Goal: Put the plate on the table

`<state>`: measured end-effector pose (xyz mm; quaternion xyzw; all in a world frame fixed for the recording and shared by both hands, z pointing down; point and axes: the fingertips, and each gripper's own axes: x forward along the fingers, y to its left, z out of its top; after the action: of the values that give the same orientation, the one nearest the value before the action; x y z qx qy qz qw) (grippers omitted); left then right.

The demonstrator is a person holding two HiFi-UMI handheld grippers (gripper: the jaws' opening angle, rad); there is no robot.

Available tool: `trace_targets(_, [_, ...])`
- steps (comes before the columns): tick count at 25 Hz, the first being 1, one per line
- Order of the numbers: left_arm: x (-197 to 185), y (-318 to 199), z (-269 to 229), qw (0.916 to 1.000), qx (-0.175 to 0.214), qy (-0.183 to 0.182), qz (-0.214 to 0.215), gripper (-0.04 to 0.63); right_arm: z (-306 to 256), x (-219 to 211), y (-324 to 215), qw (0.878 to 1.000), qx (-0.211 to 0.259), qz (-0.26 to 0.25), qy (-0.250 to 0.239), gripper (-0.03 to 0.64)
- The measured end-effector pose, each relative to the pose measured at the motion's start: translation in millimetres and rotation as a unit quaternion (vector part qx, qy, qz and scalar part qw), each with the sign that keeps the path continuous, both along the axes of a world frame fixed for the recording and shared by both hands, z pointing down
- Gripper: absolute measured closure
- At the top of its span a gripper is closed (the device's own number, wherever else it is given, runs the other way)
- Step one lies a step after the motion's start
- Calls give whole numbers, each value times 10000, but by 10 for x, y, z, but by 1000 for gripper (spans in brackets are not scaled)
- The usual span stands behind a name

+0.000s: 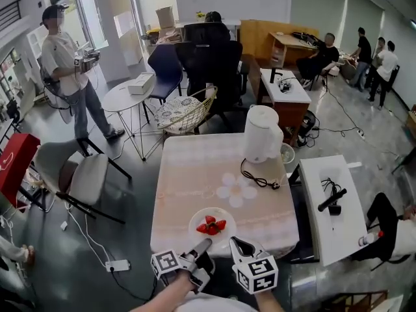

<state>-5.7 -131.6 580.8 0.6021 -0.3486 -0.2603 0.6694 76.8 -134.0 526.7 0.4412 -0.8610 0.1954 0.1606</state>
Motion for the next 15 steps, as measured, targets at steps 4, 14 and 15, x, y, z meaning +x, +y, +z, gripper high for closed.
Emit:
trace_targets(4, [-84,-211,88,9998,19,-40,194,569,44,-92,-225,9999,-87,77,24,612])
trace_targets(14, [-185,-629,394,9972,-119,-133,729,569,166,-259,-656,9992,-205,321,83,612])
trace_targets(15, [-191,-664,424,9968,-131,-127,774,569,181,-261,-691,9991,-220,358,85,612])
